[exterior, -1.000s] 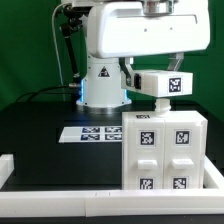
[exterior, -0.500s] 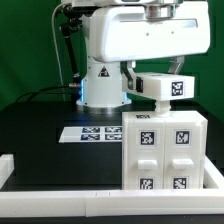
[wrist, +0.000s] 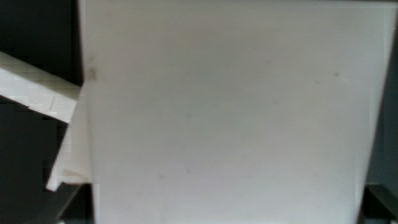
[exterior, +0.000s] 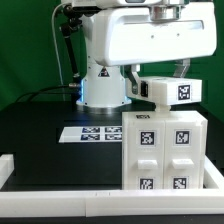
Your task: Assemble cabinet
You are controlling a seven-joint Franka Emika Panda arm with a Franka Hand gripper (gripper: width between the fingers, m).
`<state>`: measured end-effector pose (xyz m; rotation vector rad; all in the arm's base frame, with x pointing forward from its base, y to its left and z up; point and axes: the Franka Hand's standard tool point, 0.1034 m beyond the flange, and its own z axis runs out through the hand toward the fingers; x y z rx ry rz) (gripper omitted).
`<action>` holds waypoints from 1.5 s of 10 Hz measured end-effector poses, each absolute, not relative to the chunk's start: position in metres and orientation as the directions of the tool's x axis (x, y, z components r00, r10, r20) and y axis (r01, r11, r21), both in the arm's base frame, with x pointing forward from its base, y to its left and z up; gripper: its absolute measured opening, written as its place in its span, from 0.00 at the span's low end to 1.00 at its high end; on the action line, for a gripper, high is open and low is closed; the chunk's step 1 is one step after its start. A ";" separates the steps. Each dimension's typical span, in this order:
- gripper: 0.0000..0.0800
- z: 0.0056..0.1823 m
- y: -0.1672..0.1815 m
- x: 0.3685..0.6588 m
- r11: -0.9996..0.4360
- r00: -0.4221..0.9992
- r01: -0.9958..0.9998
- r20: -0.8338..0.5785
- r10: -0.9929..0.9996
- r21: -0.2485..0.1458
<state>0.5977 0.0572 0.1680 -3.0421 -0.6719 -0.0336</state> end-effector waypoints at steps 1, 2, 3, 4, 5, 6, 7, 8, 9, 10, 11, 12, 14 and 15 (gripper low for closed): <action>0.70 0.168 0.057 0.600 -0.906 0.906 0.424 0.029 0.423 -0.020; 0.70 0.168 0.057 0.602 -0.902 0.902 0.430 0.031 0.430 -0.020; 0.70 0.167 0.057 0.605 -0.894 0.894 0.447 0.035 0.446 -0.019; 0.70 0.162 0.057 0.606 -0.888 0.888 0.459 0.034 0.458 -0.021; 0.70 0.157 0.056 0.604 -0.884 0.884 0.467 0.027 0.466 -0.024; 0.70 0.157 0.057 0.605 -0.883 0.883 0.469 0.029 0.468 -0.024; 0.70 0.157 0.058 0.606 -0.882 0.882 0.470 0.030 0.470 -0.023; 0.70 0.157 0.059 0.606 -0.882 0.882 0.471 0.032 0.470 -0.023; 0.70 0.157 0.059 0.606 -0.882 0.882 0.471 0.033 0.470 -0.022; 0.70 0.157 0.059 0.606 -0.882 0.882 0.471 0.035 0.470 -0.021; 0.70 0.157 0.059 0.606 -0.882 0.882 0.471 0.038 0.470 -0.020; 0.70 0.157 0.059 0.606 -0.882 0.882 0.471 0.038 0.470 -0.020; 0.70 0.157 0.059 0.606 -0.884 0.884 0.466 0.038 0.465 -0.020; 0.70 0.157 0.059 0.606 -0.893 0.893 0.450 0.038 0.449 -0.021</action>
Offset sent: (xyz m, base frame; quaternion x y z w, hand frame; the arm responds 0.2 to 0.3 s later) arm 0.0135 0.0008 -0.0147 0.0072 0.0012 -0.0401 0.9992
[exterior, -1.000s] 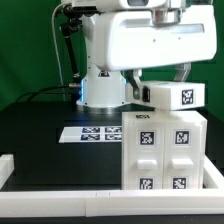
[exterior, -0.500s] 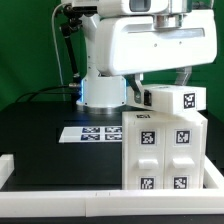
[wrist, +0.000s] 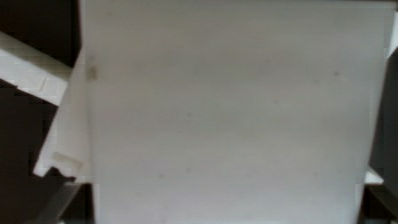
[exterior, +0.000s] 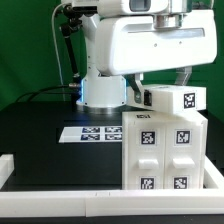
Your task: Assemble cabinet
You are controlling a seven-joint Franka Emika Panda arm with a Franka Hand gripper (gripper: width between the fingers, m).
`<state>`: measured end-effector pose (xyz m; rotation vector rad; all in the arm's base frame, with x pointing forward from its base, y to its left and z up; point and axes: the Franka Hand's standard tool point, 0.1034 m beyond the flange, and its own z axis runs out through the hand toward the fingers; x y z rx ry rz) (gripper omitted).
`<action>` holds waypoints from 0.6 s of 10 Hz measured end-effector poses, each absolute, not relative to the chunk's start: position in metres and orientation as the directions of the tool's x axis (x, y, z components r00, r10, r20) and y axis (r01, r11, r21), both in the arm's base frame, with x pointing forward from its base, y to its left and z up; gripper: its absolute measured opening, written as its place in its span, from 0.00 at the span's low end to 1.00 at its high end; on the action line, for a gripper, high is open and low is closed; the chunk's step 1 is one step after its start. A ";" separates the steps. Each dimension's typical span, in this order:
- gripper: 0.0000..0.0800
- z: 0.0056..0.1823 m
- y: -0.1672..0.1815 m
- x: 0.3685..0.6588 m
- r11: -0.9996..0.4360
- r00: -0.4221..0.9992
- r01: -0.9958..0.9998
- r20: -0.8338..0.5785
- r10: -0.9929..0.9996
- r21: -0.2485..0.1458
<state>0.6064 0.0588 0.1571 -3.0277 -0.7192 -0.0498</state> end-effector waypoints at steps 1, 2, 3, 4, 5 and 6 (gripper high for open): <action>0.70 0.157 0.059 0.606 -0.892 0.892 0.452 0.038 0.451 -0.021; 0.70 0.157 0.059 0.606 -0.897 0.897 0.441 0.038 0.440 -0.022; 0.70 0.158 0.059 0.606 -0.934 0.935 0.355 0.037 0.354 -0.028; 0.70 0.159 0.059 0.605 -0.969 0.970 0.243 0.034 0.242 -0.036; 0.70 0.159 0.060 0.604 -0.987 0.988 0.154 0.035 0.153 -0.045; 0.70 0.158 0.062 0.604 -0.997 0.998 0.059 0.035 0.057 -0.050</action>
Offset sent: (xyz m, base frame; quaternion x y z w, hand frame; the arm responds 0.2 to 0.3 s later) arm -0.0167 -0.0067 0.0070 0.0009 -0.0037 0.2595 0.9657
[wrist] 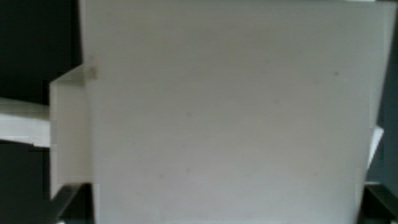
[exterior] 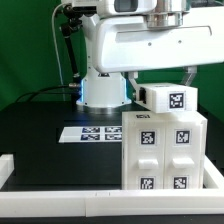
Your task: Assemble cabinet
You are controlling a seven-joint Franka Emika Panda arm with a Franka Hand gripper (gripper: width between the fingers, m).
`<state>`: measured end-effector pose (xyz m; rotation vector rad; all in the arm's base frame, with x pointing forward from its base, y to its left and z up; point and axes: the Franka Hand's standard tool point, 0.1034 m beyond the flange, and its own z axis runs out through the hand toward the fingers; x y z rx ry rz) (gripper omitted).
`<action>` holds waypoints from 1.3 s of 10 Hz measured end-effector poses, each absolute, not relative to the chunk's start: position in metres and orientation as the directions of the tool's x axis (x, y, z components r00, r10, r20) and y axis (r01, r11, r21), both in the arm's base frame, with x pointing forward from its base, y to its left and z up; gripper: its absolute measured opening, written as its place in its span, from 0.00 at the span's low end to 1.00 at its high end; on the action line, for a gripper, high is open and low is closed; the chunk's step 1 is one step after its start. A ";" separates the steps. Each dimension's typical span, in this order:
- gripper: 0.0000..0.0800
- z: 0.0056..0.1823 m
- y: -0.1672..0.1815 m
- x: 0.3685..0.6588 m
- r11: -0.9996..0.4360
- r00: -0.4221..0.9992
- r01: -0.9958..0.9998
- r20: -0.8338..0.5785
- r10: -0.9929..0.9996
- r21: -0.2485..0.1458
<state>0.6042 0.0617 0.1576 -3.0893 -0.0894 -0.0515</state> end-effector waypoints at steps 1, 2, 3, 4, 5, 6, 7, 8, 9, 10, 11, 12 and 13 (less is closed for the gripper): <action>0.70 0.157 0.064 0.605 -0.998 0.999 -0.018 0.040 -0.020 -0.053; 0.70 0.157 0.066 0.606 -0.995 0.996 -0.077 0.046 -0.080 -0.059; 0.70 0.156 0.067 0.607 -0.986 0.987 -0.149 0.050 -0.153 -0.072; 0.70 0.156 0.068 0.609 -0.978 0.979 -0.191 0.058 -0.196 -0.082; 0.70 0.156 0.068 0.610 -0.971 0.971 -0.224 0.066 -0.230 -0.088; 0.70 0.156 0.070 0.610 -0.954 0.955 -0.284 0.064 -0.290 -0.093; 0.70 0.156 0.071 0.610 -0.936 0.937 -0.337 0.057 -0.344 -0.100; 0.70 0.156 0.072 0.610 -0.911 0.914 -0.397 0.048 -0.404 -0.107; 0.70 0.156 0.073 0.610 -0.892 0.895 -0.438 0.043 -0.444 -0.110; 0.70 0.156 0.074 0.610 -0.863 0.866 -0.492 0.035 -0.498 -0.114; 0.70 0.156 0.076 0.609 -0.817 0.822 -0.563 0.022 -0.569 -0.124; 0.70 0.156 0.078 0.609 -0.758 0.764 -0.639 0.011 -0.645 -0.130; 0.70 0.156 0.082 0.609 -0.717 0.724 -0.684 0.002 -0.690 -0.133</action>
Offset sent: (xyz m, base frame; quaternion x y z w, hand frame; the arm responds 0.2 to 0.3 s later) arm -0.0023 -0.0017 -0.0118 0.0189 0.0080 0.1921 0.9812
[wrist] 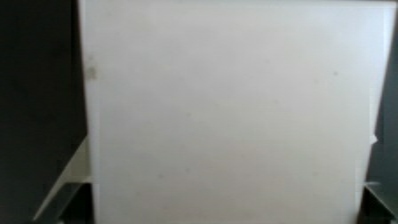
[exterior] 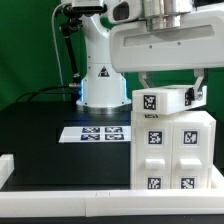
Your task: Assemble cabinet
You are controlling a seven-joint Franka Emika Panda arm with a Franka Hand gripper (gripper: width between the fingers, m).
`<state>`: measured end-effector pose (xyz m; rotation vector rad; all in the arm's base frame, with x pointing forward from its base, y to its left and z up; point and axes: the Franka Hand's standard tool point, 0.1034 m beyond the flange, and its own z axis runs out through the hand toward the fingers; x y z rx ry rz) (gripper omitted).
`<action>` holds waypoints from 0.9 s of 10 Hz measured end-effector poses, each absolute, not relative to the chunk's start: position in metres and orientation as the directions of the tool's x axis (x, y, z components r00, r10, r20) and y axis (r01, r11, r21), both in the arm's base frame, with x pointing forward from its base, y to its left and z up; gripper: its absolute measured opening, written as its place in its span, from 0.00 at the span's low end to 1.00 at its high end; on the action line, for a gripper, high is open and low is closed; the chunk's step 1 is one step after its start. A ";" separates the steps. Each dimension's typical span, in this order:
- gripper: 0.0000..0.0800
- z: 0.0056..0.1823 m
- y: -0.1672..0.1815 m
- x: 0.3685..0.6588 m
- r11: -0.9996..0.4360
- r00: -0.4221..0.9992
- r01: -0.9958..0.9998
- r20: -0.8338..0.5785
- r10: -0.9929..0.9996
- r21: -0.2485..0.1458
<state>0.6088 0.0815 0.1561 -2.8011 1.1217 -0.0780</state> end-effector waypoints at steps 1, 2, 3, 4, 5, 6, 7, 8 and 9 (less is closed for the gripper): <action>0.70 0.156 0.083 0.609 -0.653 0.662 -0.743 -0.014 -0.750 -0.145; 0.70 0.156 0.084 0.610 -0.580 0.591 -0.799 -0.030 -0.806 -0.155; 0.70 0.156 0.085 0.610 -0.518 0.531 -0.841 -0.049 -0.846 -0.157; 0.70 0.156 0.086 0.610 -0.443 0.458 -0.883 -0.072 -0.886 -0.157; 0.70 0.156 0.086 0.610 -0.398 0.413 -0.905 -0.080 -0.907 -0.154; 0.70 0.156 0.086 0.610 -0.333 0.348 -0.931 -0.090 -0.933 -0.148; 0.70 0.156 0.087 0.611 -0.267 0.283 -0.953 -0.102 -0.954 -0.144; 0.70 0.156 0.086 0.611 -0.186 0.202 -0.973 -0.120 -0.972 -0.137; 0.70 0.156 0.086 0.611 -0.127 0.143 -0.983 -0.130 -0.981 -0.129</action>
Offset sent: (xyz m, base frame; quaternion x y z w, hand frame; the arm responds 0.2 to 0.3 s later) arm -0.0025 -0.0046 -0.0048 -0.0030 -0.0082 0.2397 0.9708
